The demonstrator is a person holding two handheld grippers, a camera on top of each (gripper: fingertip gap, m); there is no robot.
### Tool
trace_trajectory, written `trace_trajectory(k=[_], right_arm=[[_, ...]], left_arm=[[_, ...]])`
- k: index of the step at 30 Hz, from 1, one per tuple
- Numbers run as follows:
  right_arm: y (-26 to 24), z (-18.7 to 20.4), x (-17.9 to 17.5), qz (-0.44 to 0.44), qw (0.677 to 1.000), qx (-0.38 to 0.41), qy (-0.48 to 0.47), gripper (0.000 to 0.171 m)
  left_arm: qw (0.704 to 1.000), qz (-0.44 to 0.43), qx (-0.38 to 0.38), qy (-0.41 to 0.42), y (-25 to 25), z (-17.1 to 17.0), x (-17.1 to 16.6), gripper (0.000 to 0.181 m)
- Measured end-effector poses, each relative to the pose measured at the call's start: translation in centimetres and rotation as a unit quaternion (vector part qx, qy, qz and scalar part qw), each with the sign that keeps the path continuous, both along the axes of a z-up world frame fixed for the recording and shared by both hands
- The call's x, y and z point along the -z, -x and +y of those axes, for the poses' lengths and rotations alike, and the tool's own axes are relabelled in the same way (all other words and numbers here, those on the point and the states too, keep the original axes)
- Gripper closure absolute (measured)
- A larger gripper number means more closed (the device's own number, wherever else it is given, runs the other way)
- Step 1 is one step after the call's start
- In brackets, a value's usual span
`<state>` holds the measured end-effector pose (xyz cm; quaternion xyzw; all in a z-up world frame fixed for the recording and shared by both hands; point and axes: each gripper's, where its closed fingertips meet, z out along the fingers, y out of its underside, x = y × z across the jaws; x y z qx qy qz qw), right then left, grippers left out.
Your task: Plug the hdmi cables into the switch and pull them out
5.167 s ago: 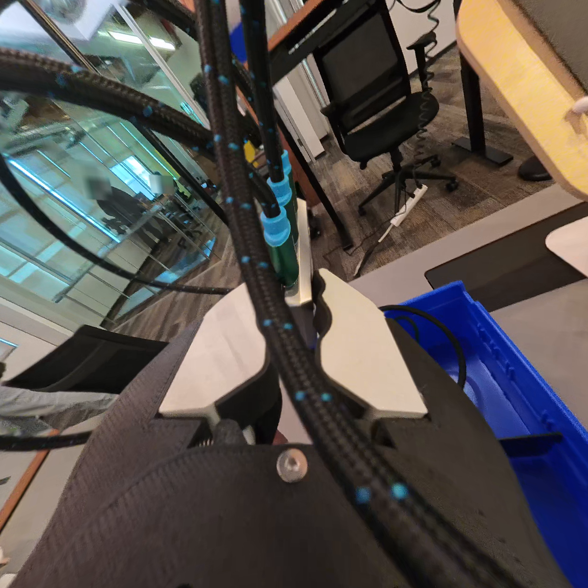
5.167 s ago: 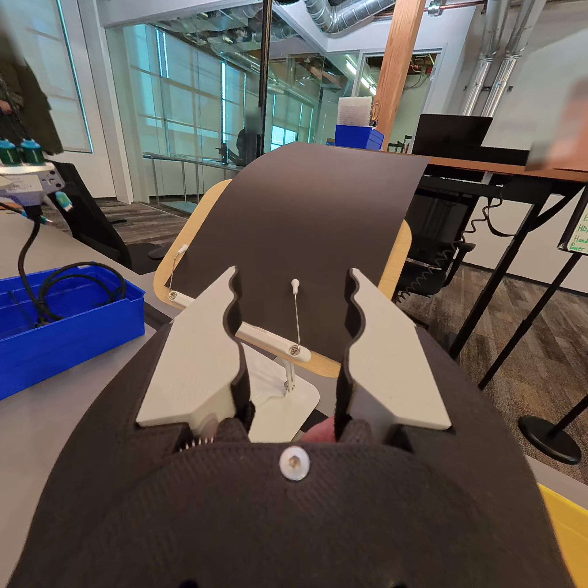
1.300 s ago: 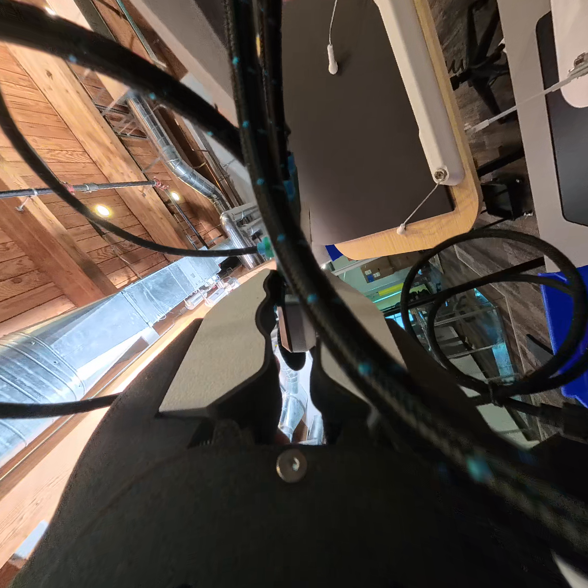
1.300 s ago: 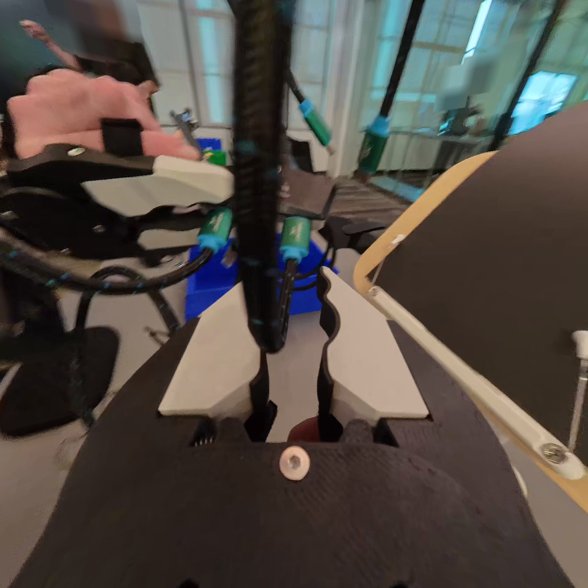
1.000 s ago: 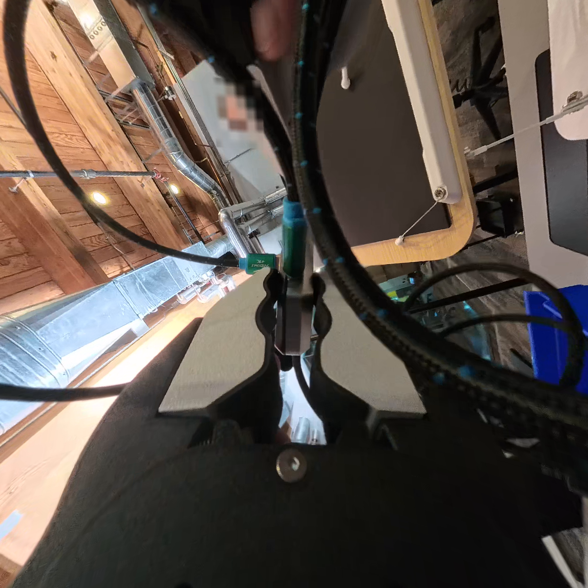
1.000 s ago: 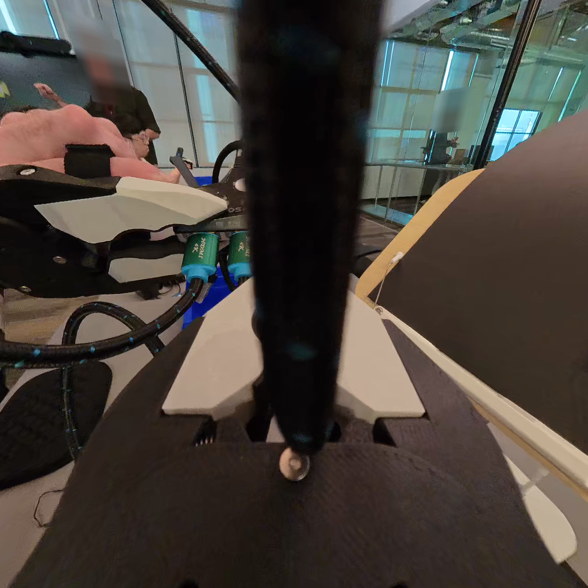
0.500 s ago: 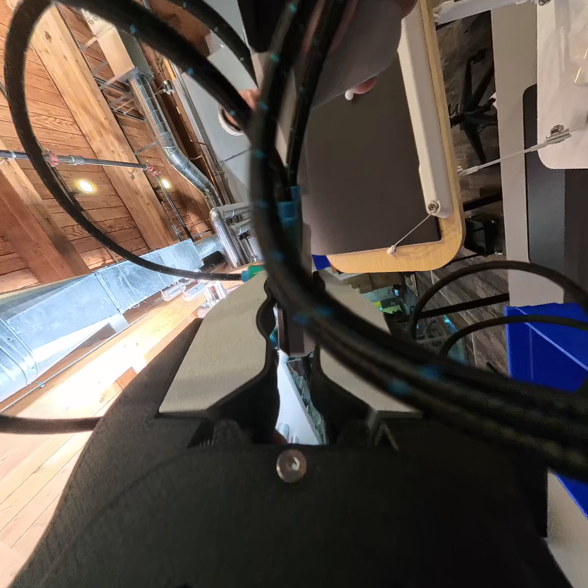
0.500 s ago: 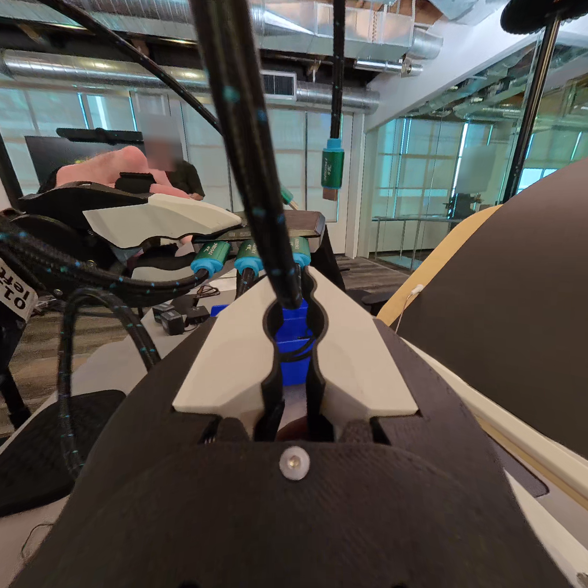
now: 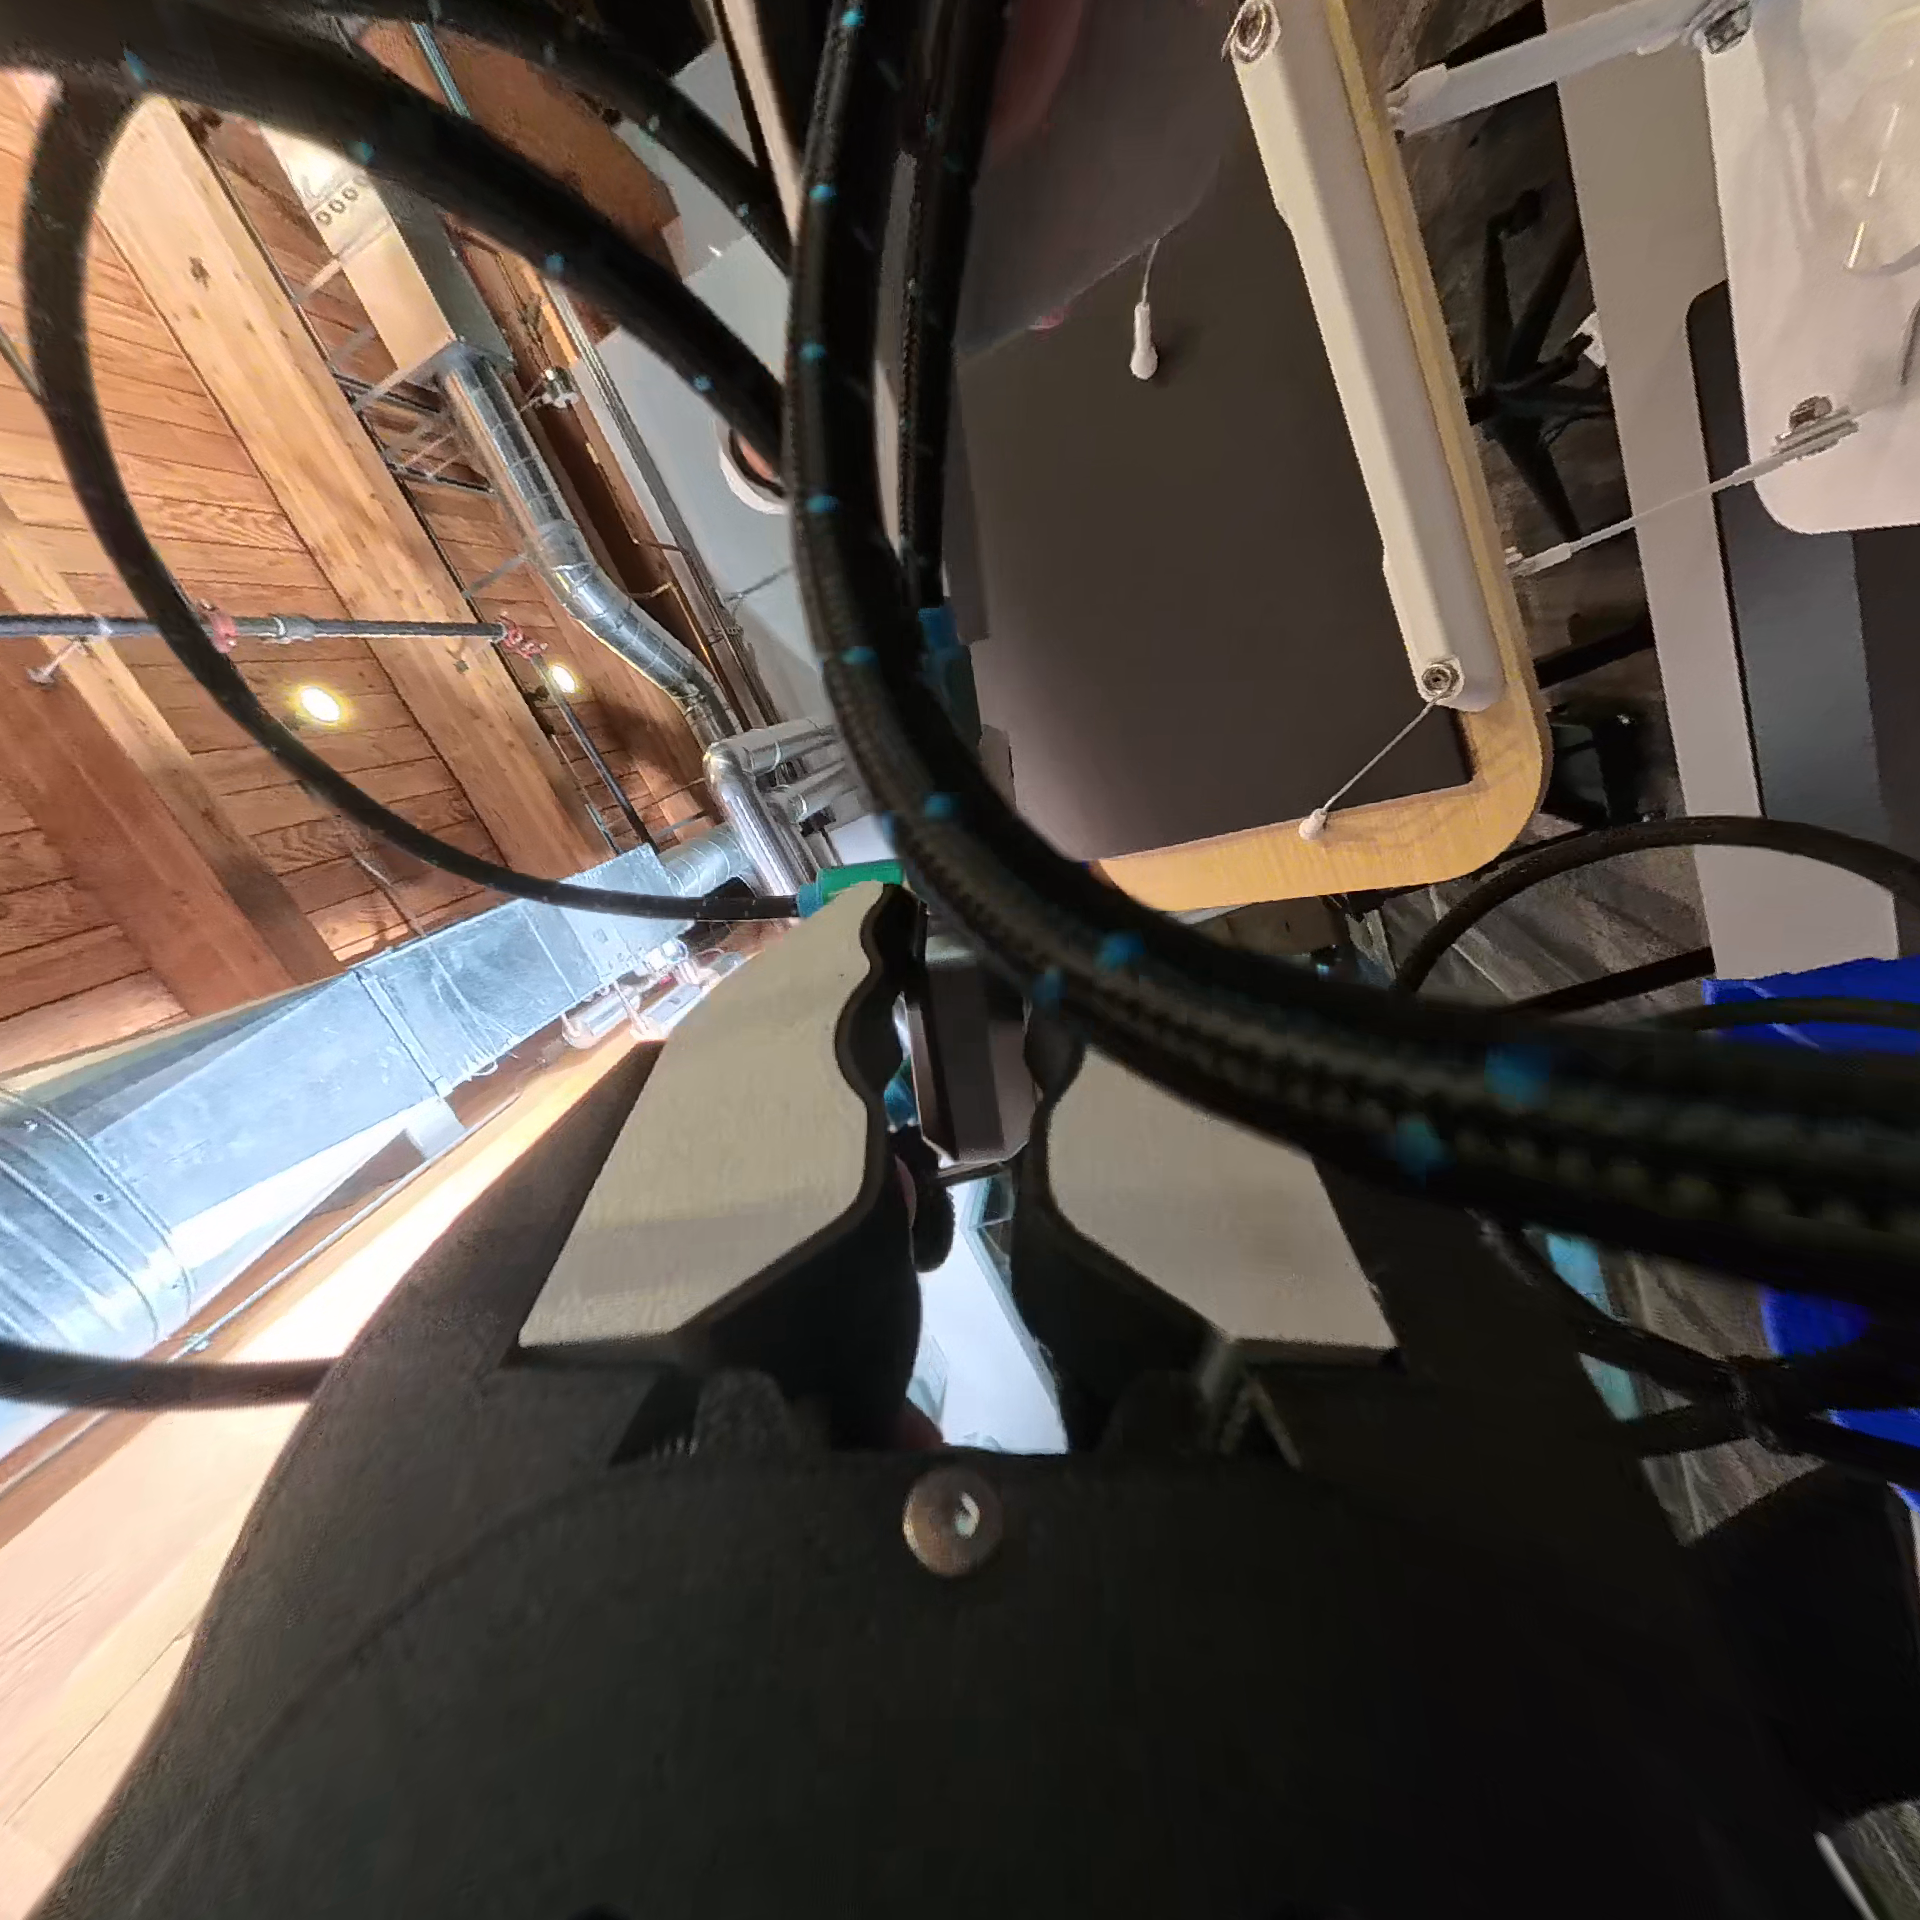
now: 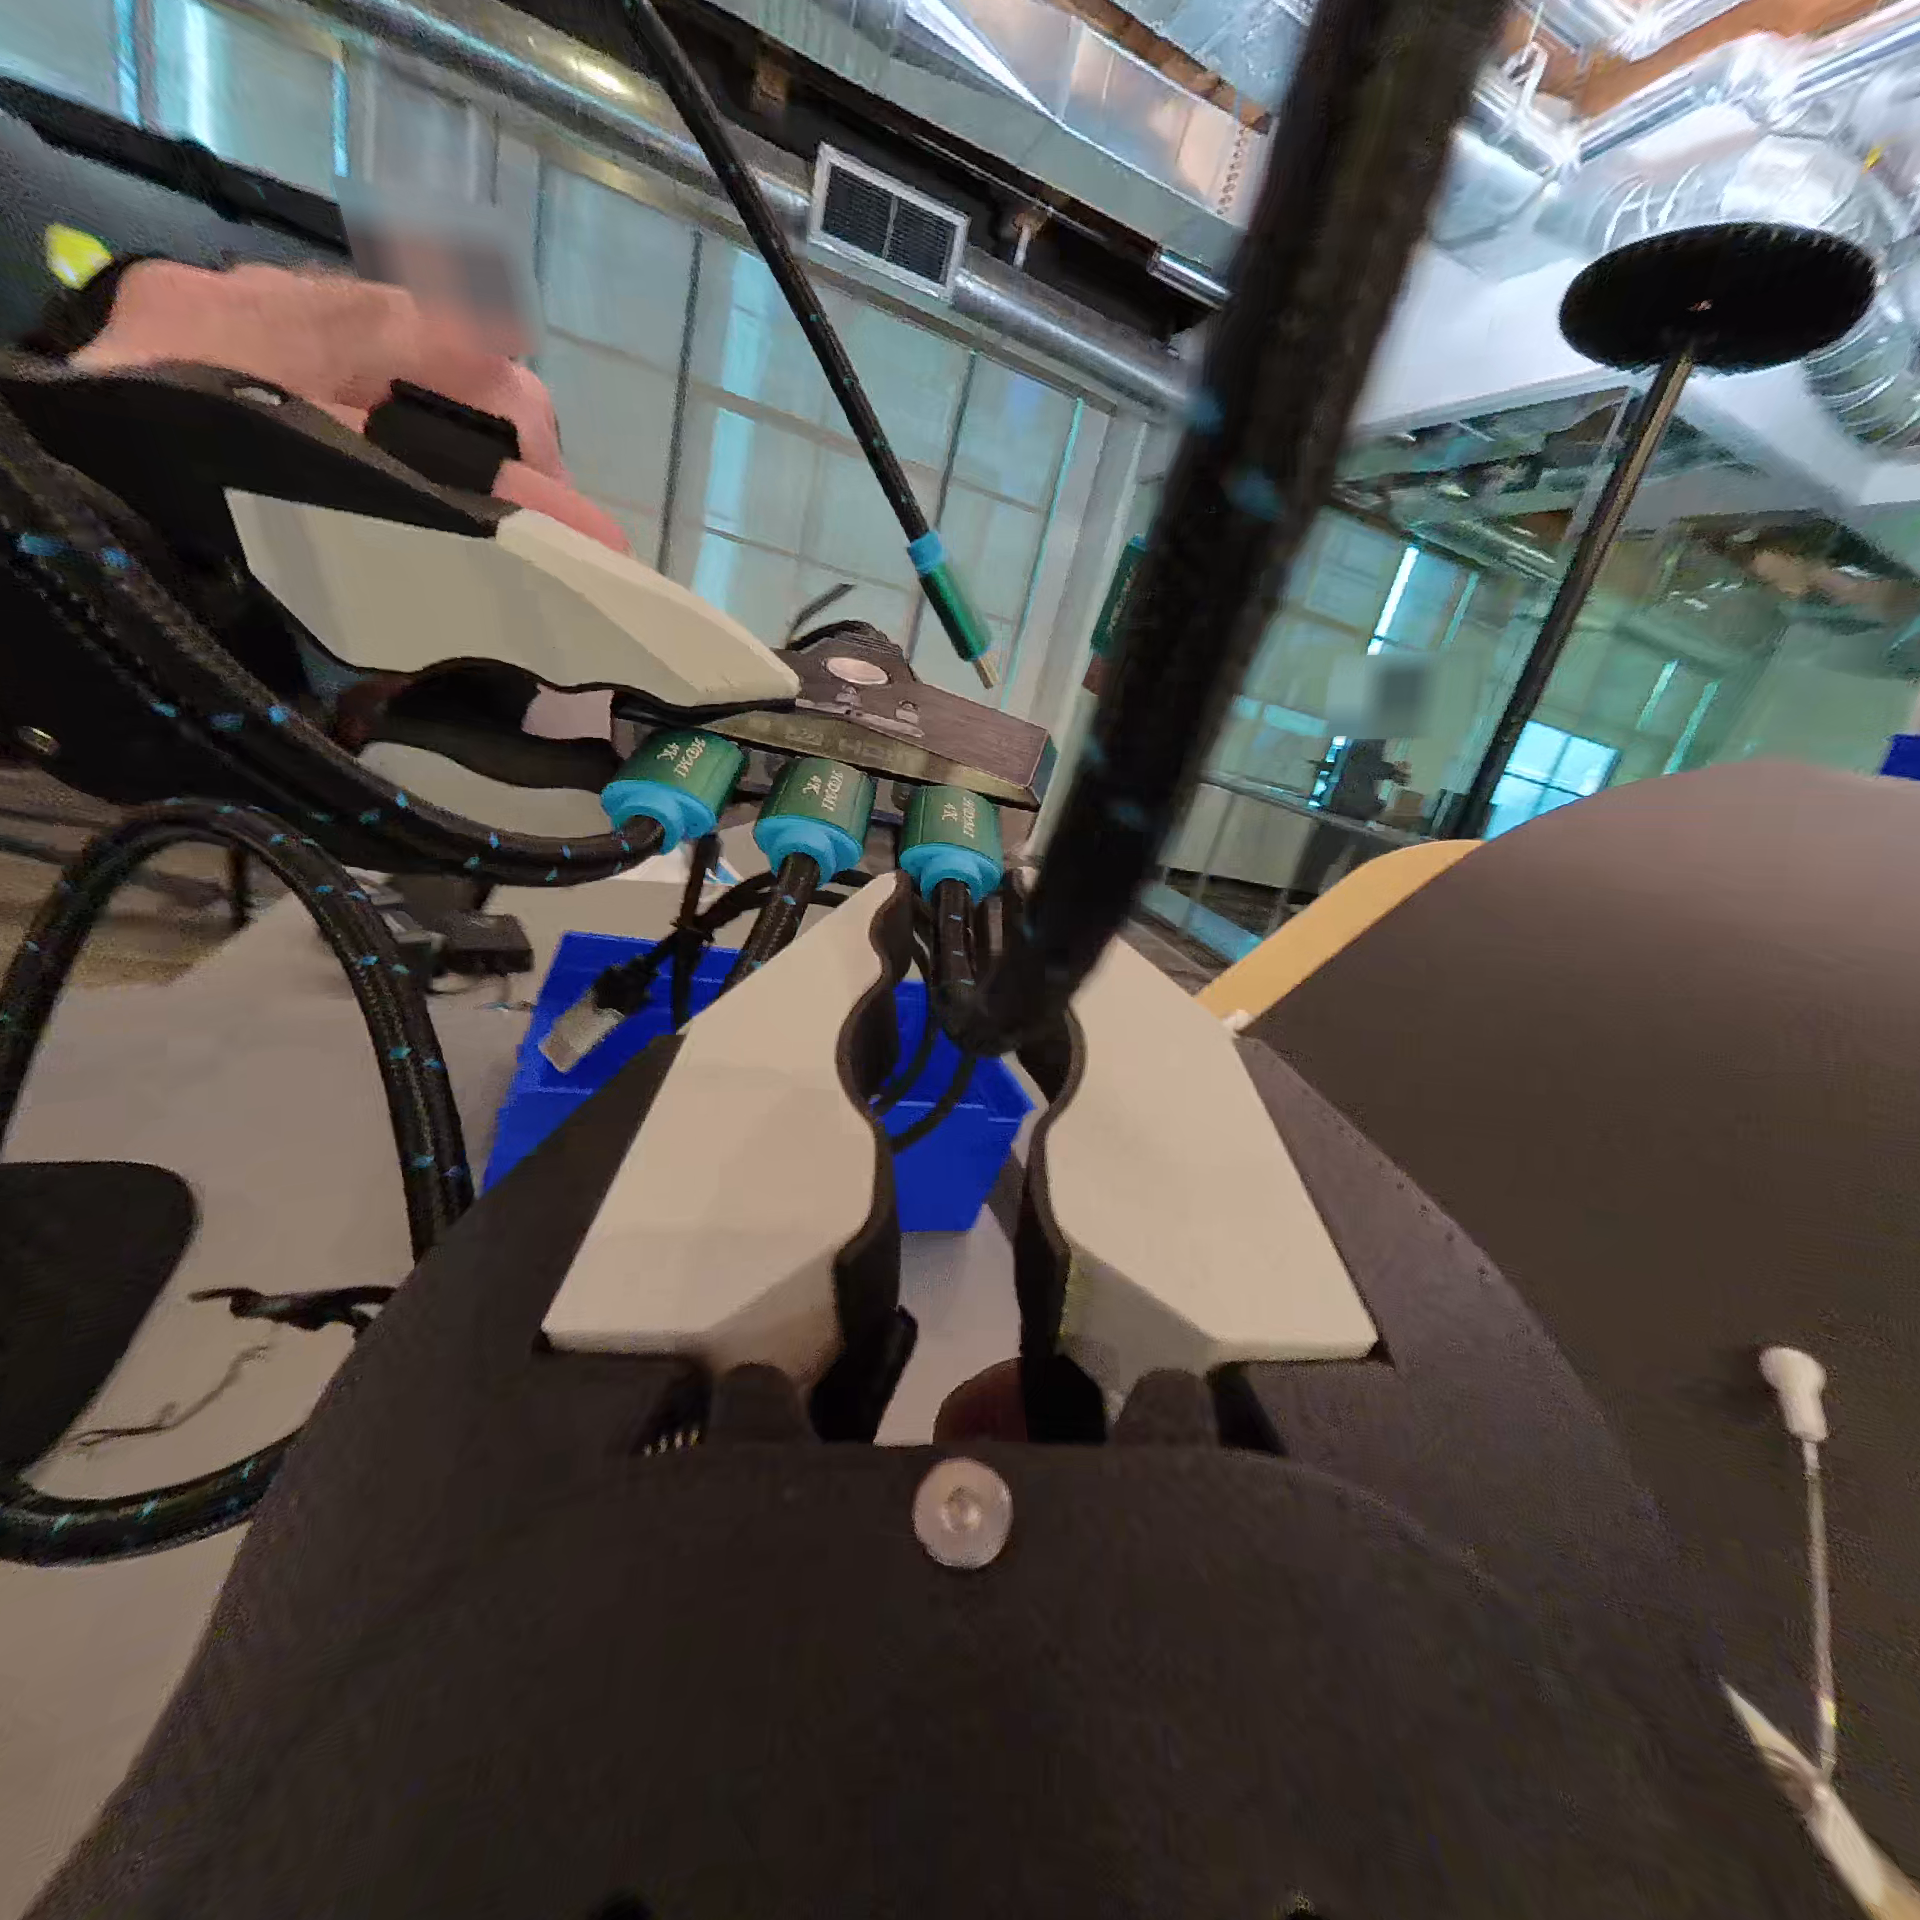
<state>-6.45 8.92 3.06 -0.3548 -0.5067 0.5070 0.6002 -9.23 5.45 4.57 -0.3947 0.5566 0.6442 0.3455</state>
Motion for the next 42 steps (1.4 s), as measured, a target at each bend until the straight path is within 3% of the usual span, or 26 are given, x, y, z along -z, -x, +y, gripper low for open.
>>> trace_trajectory(k=[1, 6, 13, 22, 33, 38, 42], right_arm=[[-0.1, -0.1, 0.0, 0.001, 1.0, -0.013, 0.011, 0.157], [-0.7, -0.4, -0.7, 0.014, 0.989, -0.097, 0.111, 0.146], [0.5, -0.2, -0.1, -0.012, 0.988, -0.077, 0.134, 0.151], [0.1, 0.5, 1.0, -0.029, 0.992, -0.069, 0.106, 0.15], [-2.1, 1.2, 1.7, -0.125, 0.982, -0.059, 0.126, 0.143], [-2.7, 1.1, 0.4, -0.081, 0.989, -0.07, 0.107, 0.15], [-2.1, 0.9, 0.8, -0.096, 0.99, -0.054, 0.093, 0.156]], left_arm=[[1.0, -0.001, 0.002, 0.001, -0.1, 0.0, 0.0, 0.161], [1.0, 0.0, 0.002, 0.009, -0.5, -0.1, 0.1, 0.161], [1.0, 0.002, 0.004, 0.006, -0.4, 0.1, 0.8, 0.161], [1.0, -0.012, -0.004, 0.013, -0.7, 0.5, 1.6, 0.161], [1.0, 0.017, 0.006, 0.015, -1.8, 1.1, 1.6, 0.16], [1.0, 0.011, 0.008, 0.008, -1.9, 1.0, 0.4, 0.16], [1.0, 0.009, 0.005, 0.014, -1.9, 0.9, 0.6, 0.161]])
